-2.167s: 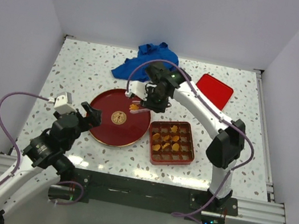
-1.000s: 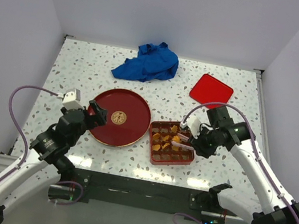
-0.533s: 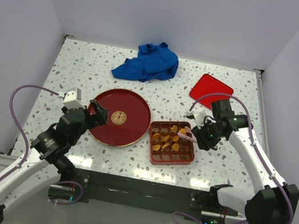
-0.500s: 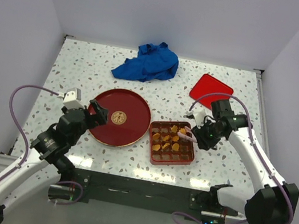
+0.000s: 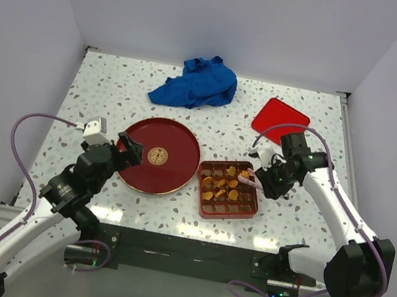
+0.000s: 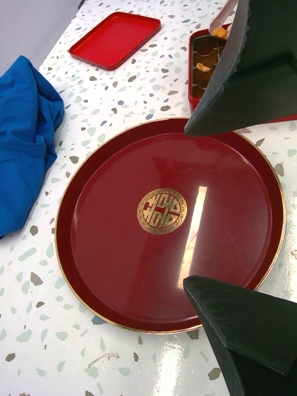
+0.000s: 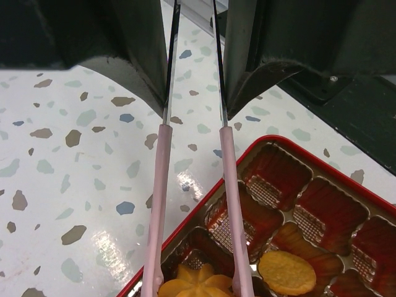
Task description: Pack the cookies
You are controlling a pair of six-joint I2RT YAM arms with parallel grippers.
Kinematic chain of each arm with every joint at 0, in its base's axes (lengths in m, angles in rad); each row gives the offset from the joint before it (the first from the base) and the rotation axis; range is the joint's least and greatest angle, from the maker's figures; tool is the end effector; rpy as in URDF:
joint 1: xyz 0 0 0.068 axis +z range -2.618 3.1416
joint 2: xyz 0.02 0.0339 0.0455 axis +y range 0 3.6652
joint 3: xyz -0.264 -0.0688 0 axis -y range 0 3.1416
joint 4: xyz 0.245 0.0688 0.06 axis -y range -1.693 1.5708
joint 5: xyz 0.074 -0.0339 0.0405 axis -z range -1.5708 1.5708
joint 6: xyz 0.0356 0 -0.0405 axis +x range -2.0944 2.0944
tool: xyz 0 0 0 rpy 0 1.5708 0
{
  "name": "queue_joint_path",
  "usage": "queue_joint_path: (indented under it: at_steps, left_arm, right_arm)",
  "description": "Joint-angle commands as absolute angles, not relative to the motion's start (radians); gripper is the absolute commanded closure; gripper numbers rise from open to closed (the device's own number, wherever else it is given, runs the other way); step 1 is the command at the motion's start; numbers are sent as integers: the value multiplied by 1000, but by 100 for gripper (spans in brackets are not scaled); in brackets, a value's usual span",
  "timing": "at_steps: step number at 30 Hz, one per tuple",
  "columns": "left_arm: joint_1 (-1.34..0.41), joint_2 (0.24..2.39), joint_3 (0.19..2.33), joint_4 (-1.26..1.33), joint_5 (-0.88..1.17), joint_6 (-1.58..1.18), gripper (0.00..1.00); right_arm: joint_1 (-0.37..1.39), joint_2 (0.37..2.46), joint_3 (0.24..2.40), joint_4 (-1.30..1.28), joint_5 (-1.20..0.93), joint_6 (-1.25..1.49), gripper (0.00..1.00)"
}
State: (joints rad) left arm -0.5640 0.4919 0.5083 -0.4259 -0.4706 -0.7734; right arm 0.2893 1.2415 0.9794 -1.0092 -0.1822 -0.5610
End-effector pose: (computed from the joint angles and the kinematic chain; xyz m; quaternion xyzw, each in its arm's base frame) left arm 0.1170 -0.0549 0.2601 -0.2122 0.7953 -0.1778 0.5394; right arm 0.2080 0.0687 0.2536 -0.4185 0.8914 0.0690 0.1594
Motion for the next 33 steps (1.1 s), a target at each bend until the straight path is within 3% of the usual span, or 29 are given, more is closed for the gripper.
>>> queue_joint_path:
  at_steps: [1,9,18,28,33]
  left_arm:
    - [-563,502,506,-376,-474,-765,0]
    - [-563,500,508,-379,-472,-764,0]
    - [-563,494,508,-383,-474,-769,0]
    - [-563,518,526,-373,-465,-753,0]
    - [-563,540,537,-354,-442,-741,0]
  right_arm:
    - [281,1226,971,-1003,-170,-578,67]
    - [275,1239,971,-989,-175,-566,57]
    - [275,1239,989,-991,-187,-563,55]
    - [264,1238,1129,-986,-267,-486,66]
    - [85,1299,1152,-919,-311,-372,71]
